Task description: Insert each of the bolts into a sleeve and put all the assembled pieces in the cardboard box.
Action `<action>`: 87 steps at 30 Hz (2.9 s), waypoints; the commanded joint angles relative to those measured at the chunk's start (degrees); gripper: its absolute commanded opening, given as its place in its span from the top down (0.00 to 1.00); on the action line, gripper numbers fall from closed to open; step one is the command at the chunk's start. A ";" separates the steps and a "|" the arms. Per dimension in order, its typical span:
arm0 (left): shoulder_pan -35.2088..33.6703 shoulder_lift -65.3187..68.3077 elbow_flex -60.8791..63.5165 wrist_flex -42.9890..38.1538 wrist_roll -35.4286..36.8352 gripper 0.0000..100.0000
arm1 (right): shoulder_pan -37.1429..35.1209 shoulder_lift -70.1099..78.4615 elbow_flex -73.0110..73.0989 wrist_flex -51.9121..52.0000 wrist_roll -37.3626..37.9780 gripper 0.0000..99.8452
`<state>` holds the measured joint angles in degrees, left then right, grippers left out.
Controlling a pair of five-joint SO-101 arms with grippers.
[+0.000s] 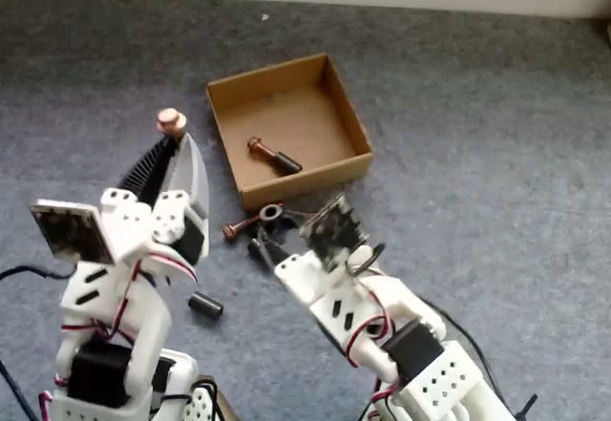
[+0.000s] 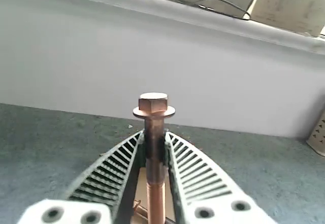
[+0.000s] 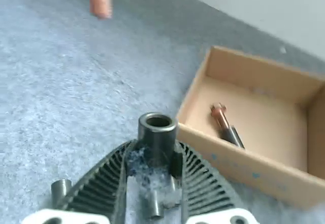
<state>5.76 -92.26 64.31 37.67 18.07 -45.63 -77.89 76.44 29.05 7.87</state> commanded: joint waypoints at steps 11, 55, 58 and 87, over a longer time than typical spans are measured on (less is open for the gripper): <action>11.82 -12.26 8.04 -1.32 -2.55 1.00 | -5.41 -2.07 7.87 -16.13 3.52 1.00; 16.57 -12.18 14.46 7.30 -2.11 0.79 | 8.57 -2.33 4.18 -17.10 -13.89 1.00; 17.63 -12.18 13.67 8.09 -2.37 0.79 | 8.57 -2.33 4.35 -17.10 -13.89 1.00; -23.08 -12.00 32.92 6.07 -10.73 0.99 | 16.75 9.98 -7.25 -14.90 -13.89 1.00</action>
<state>-14.11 -103.87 93.05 51.21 10.86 -29.71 -74.73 80.13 14.99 -5.41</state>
